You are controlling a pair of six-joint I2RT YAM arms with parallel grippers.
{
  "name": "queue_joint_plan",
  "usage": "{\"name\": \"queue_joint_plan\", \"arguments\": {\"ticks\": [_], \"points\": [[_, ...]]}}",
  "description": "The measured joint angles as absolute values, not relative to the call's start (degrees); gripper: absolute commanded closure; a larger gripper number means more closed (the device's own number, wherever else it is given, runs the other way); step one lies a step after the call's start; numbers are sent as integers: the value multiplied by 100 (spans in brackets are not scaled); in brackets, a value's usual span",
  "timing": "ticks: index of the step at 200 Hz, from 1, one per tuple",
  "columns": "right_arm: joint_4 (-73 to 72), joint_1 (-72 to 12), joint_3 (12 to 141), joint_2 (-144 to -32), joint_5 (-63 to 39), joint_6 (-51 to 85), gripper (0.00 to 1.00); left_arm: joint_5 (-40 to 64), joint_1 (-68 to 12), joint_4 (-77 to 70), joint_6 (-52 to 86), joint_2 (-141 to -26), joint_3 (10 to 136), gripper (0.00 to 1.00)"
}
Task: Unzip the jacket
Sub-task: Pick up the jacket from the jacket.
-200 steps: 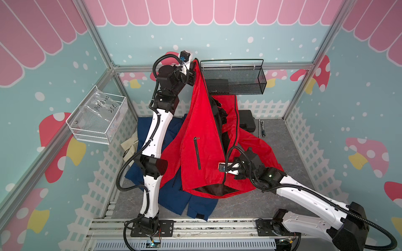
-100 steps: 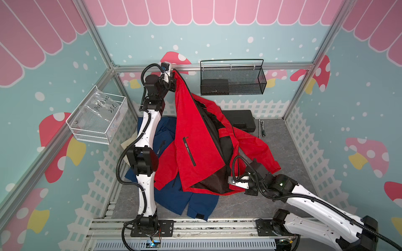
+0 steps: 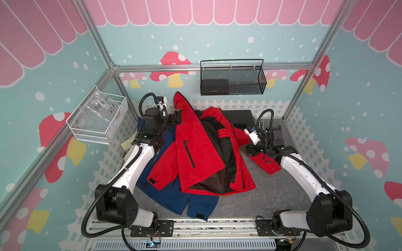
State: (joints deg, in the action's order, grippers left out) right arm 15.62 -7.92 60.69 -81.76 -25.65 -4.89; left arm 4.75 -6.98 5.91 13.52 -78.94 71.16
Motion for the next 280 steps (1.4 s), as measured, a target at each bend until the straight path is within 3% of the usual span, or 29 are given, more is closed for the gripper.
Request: {"name": "queue_joint_plan", "arguments": {"ticks": [52,120,129,145,155,167,176,182,193,237,280], "points": [[390,-733,6108,-9633,-3310,1337,8,1304,-336,2477,2554,-7909,6263,10],[-550,-1258,6086,-10427,-3330,2298,4,2049,-416,2661,2864,-8803,5662,11],[-639,-1339,6108,-10534,-3293,2362,7,2060,-462,2591,2893,-8895,5662,9],[-749,-1448,6171,-10713,-3186,2469,33,2058,-556,2449,2971,-9061,5658,10],[-819,-1511,6195,-10787,-3131,2502,56,2062,-613,2290,3046,-9166,5625,18],[-902,-1546,6198,-10825,-3083,2565,86,2112,-657,2099,3124,-9264,5583,48],[-956,-1564,6202,-10829,-3055,2585,95,2202,-696,1957,3223,-9351,5583,75],[-993,-1564,6211,-10827,-3037,2587,100,2259,-738,1826,3260,-9397,5583,84],[-998,-1555,6267,-10818,-2978,2582,100,2300,-845,1671,3304,-9424,5583,100],[-329,-989,6790,-10057,-2906,2397,100,2231,-1813,1955,3310,-9225,6812,100],[790,-213,8624,-9231,-2696,1907,100,2182,-2849,2165,3385,-9308,9013,100]]}}
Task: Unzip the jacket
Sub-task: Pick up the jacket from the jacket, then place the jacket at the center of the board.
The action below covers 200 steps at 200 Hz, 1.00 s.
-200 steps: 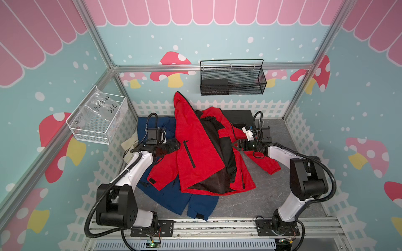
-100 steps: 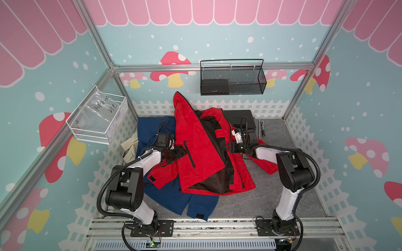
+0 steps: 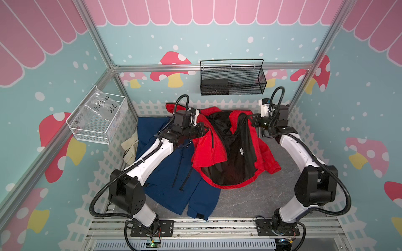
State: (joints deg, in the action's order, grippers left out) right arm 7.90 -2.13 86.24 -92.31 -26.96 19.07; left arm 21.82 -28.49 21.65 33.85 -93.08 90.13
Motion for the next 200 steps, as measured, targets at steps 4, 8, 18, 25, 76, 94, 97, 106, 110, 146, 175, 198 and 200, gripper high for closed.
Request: {"name": "queue_joint_plan", "arguments": {"ticks": [4,8,18,25,76,94,97,106,110,146,175,198,200], "points": [[884,-207,8779,-9174,-2646,1855,100,2165,-2982,2171,3389,-9378,9264,100],[952,-196,8899,-9122,-2606,1804,100,2158,-3089,2156,3382,-9445,9472,100],[1175,-185,9231,-8997,-2517,1702,100,2139,-3404,2182,3382,-9712,10130,100],[1326,-174,9459,-8945,-2458,1653,100,2132,-3601,2171,3367,-9942,10571,100],[2040,357,10285,-8820,-1511,1496,100,2261,-4641,2512,3251,-12245,13926,100],[2222,550,10280,-8779,-1288,1483,100,2359,-4847,2580,3256,-12742,14357,100],[2241,572,10269,-8777,-1278,1476,100,2368,-4864,2589,3256,-12785,14359,100],[2261,600,10189,-8759,-1260,1461,100,2381,-4901,2637,3253,-12888,14313,100],[2263,602,10130,-8750,-1275,1461,100,2379,-4906,2650,3247,-12916,14258,96],[2034,589,8882,-8632,-1791,1498,80,2246,-4692,2698,2950,-12868,13235,33],[1955,429,7789,-8639,-2185,1505,32,1970,-4191,2722,2751,-12237,11660,17],[2198,204,7771,-8624,-2112,1417,15,1811,-3452,2711,2674,-11128,10243,13],[2209,180,7787,-8621,-2115,1380,15,1804,-3387,2718,2670,-11015,10132,12]]}}
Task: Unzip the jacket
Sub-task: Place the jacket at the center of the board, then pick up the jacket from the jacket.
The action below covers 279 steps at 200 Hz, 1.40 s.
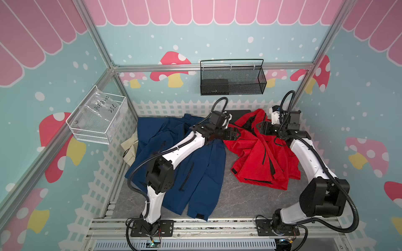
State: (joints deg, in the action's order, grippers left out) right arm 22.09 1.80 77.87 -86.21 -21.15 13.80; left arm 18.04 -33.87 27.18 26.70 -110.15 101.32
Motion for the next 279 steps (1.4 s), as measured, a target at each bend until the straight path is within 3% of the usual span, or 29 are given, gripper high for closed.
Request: {"name": "queue_joint_plan", "arguments": {"ticks": [28,54,83,112,159,207,224,236,249,256,265,271,279], "points": [[2335,-239,7977,-8423,-2067,1352,7,1411,-2145,2873,2602,-9223,8956,11],[2187,-1221,7979,-8399,-2335,1549,6,725,-930,3299,2283,-8068,8519,11],[1747,-2165,8042,-9146,-2460,1979,2,132,128,3970,1678,-7804,8195,11],[1535,-2462,8241,-10219,-2241,2394,1,-93,1090,4348,1090,-8064,7900,11],[1457,-2443,8873,-11581,-1868,2615,1,279,1341,4324,283,-8519,7712,9],[1358,-2462,9321,-12189,-1780,2696,3,279,1343,4034,-180,-9100,7437,10],[1275,-2521,9345,-12335,-1822,2724,13,281,1343,3841,-274,-9233,7323,13],[1221,-2585,9347,-12427,-1896,2770,36,314,1343,3758,-333,-9303,7306,21],[1175,-2646,9347,-12510,-1986,2799,76,397,1343,3656,-401,-9362,7306,48],[1151,-2672,9347,-12538,-2043,2801,90,445,1343,3610,-408,-9378,7306,67],[1133,-2700,9347,-12543,-2086,2808,100,548,1343,3557,-408,-9378,7306,89],[1114,-2711,9347,-12529,-2119,2808,100,626,1343,3535,-408,-9367,7308,99],[1094,-2711,9347,-12495,-2152,2797,100,764,1343,3529,-381,-9341,7308,100]]}}
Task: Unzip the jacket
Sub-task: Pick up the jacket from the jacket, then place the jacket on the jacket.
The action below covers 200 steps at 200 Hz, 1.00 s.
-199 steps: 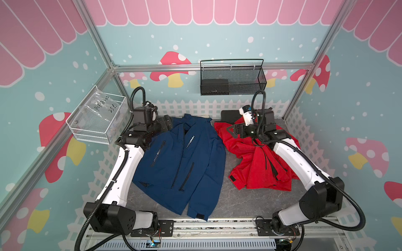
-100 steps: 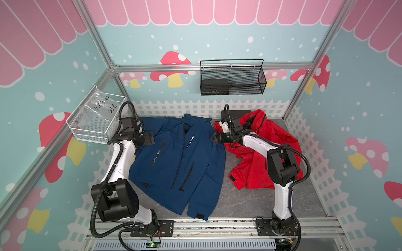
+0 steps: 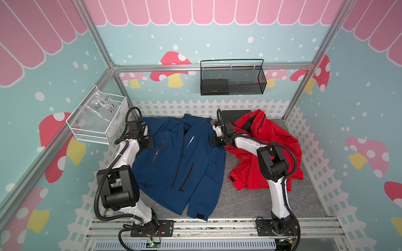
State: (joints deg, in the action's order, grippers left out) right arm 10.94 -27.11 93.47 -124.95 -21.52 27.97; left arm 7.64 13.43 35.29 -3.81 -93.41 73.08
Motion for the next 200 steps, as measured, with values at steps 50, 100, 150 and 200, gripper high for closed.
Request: {"name": "queue_joint_plan", "arguments": {"ticks": [50,100,150,200], "points": [[1619,-2561,10009,-11585,-2206,2482,100,1288,768,4180,362,-8302,8007,100],[2161,-1422,11292,-10315,-1890,2158,100,1278,-1090,4847,1173,-8254,10116,100],[2569,-548,11155,-9743,-1684,1835,100,1376,-2692,5052,1898,-9408,10726,100],[2759,-370,10313,-9778,-1472,1350,5,1391,-3282,4727,2445,-9946,10099,11]]}}
